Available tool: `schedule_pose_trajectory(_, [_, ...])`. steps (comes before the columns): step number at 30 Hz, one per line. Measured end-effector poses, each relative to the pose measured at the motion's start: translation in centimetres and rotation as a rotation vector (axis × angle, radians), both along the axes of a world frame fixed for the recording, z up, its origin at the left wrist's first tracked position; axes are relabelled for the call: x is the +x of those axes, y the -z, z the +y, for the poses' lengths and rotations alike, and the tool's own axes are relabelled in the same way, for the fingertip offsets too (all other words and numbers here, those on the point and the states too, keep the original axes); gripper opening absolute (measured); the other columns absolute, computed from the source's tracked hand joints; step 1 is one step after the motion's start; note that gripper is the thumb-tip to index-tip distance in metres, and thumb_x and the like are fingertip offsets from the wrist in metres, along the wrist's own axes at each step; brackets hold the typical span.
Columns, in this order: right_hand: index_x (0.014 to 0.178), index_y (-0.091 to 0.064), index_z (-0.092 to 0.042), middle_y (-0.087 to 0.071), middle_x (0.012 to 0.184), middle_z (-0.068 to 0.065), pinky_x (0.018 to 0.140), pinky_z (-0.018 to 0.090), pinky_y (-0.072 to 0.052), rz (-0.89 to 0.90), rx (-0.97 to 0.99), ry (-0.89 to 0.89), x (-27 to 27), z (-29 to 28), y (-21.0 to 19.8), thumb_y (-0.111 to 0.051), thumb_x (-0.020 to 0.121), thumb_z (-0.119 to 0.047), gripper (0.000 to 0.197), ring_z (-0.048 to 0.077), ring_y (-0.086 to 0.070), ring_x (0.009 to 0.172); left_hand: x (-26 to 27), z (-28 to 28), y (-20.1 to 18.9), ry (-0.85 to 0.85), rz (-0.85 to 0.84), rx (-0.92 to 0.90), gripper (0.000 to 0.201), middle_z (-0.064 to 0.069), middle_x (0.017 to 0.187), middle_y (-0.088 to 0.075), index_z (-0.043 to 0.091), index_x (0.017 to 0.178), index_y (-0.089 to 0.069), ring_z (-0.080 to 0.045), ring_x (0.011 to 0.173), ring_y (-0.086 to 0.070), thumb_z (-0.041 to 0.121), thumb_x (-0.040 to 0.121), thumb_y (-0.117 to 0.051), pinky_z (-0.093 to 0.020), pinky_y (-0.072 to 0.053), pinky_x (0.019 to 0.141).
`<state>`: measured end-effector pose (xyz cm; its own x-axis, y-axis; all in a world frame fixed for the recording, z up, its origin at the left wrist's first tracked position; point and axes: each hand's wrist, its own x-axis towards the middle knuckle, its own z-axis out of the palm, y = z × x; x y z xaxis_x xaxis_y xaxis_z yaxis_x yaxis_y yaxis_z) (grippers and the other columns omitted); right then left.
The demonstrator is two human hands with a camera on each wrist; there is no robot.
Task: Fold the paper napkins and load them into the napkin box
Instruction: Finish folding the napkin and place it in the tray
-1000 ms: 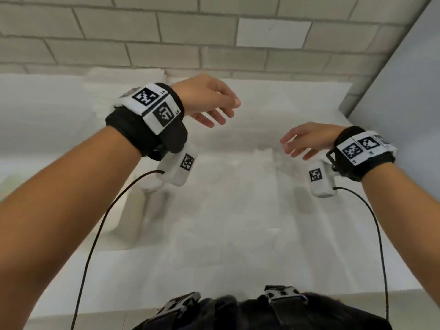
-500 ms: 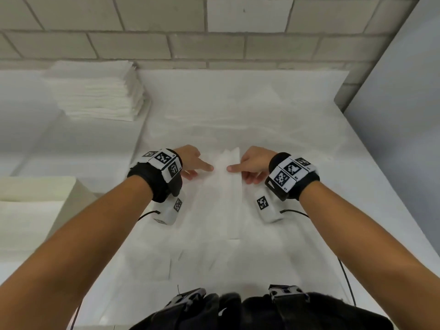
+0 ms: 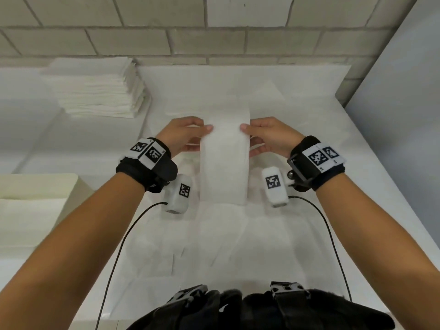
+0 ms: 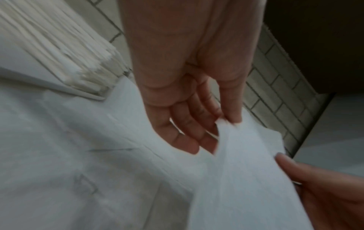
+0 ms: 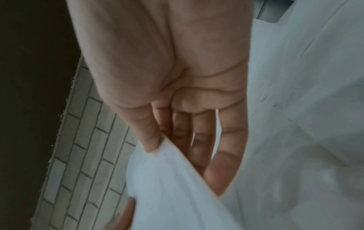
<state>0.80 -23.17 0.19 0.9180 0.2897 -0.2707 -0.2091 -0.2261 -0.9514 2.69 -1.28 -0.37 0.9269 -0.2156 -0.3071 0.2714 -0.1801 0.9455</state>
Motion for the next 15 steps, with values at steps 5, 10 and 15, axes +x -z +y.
schedule_pose_trajectory(5, [0.108,-0.061,-0.008,-0.064,0.086,0.003,0.060,0.026,-0.056,0.023,-0.009,0.012,0.3,1.1,0.1,-0.046,0.098,-0.030,0.029,0.015,-0.063,0.067,-0.2,-1.2,-1.2,-0.032,-0.123,-0.077,0.020,-0.004,0.093,-0.067,0.024,0.101,-0.054,-0.017,0.077,-0.065,0.018,0.087,-0.066,-0.031,-0.054,0.076])
schedule_pose_trajectory(10, [0.097,-0.064,-0.016,-0.066,0.085,-0.001,0.063,0.027,-0.055,-0.047,0.065,0.111,0.4,1.7,0.4,-0.050,0.096,-0.035,0.024,0.014,-0.064,0.071,-0.4,-1.4,-1.4,-0.114,-0.089,-0.210,0.009,0.001,0.082,-0.065,0.020,0.083,-0.057,-0.016,0.068,-0.060,0.023,0.091,-0.060,-0.029,-0.052,0.068])
schedule_pose_trajectory(15, [0.110,-0.063,-0.010,-0.068,0.092,0.003,0.062,0.021,-0.055,-0.046,0.021,-0.057,-0.1,2.1,0.5,-0.063,0.088,-0.019,0.024,0.012,-0.064,0.071,0.2,-1.4,-1.5,-0.252,-0.128,-0.257,0.021,0.001,0.075,-0.060,0.016,0.076,-0.051,-0.013,0.060,-0.057,0.025,0.093,-0.057,-0.029,-0.048,0.065])
